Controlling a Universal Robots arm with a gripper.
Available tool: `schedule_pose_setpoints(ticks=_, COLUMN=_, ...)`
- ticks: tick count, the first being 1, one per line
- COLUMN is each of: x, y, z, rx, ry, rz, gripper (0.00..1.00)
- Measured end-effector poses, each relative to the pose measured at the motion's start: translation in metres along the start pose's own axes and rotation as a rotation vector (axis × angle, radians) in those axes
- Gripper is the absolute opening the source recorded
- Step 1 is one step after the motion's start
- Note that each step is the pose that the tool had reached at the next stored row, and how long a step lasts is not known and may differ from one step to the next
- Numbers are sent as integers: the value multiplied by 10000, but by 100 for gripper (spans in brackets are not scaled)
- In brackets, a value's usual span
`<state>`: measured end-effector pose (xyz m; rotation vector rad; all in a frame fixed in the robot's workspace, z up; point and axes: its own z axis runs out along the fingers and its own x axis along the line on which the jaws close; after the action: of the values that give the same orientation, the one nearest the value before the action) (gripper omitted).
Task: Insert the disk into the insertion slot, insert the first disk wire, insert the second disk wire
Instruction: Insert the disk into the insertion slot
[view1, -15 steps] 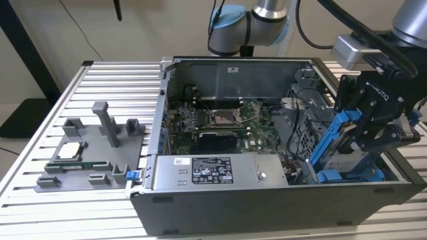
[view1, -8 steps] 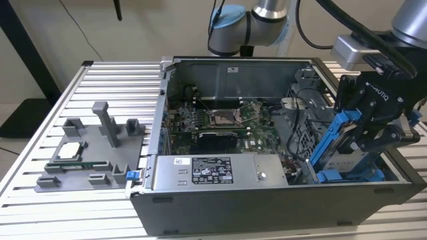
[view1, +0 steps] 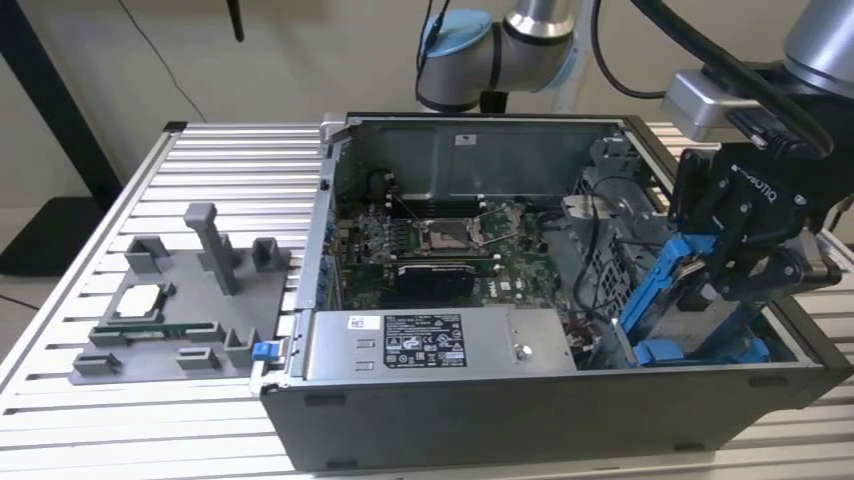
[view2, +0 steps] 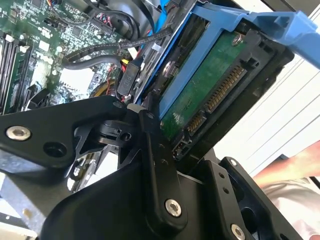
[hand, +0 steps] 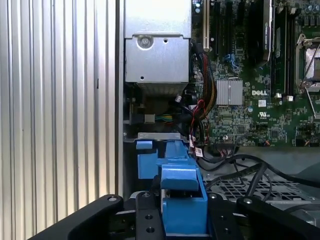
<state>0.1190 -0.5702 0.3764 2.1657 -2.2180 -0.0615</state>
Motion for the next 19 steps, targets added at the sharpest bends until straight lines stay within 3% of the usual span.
schedule_pose_setpoints(ticks=6, x=0, y=1, z=-14, rx=-1, ry=-4, rz=0, gripper=100)
schedule_pose_setpoints(ticks=15, x=-5, y=15, z=-240, rx=-1, ry=4, rz=1, gripper=100)
schedule_pose_setpoints(ticks=19, x=-14, y=20, z=-275, rx=17, ry=-2, rz=1, gripper=100)
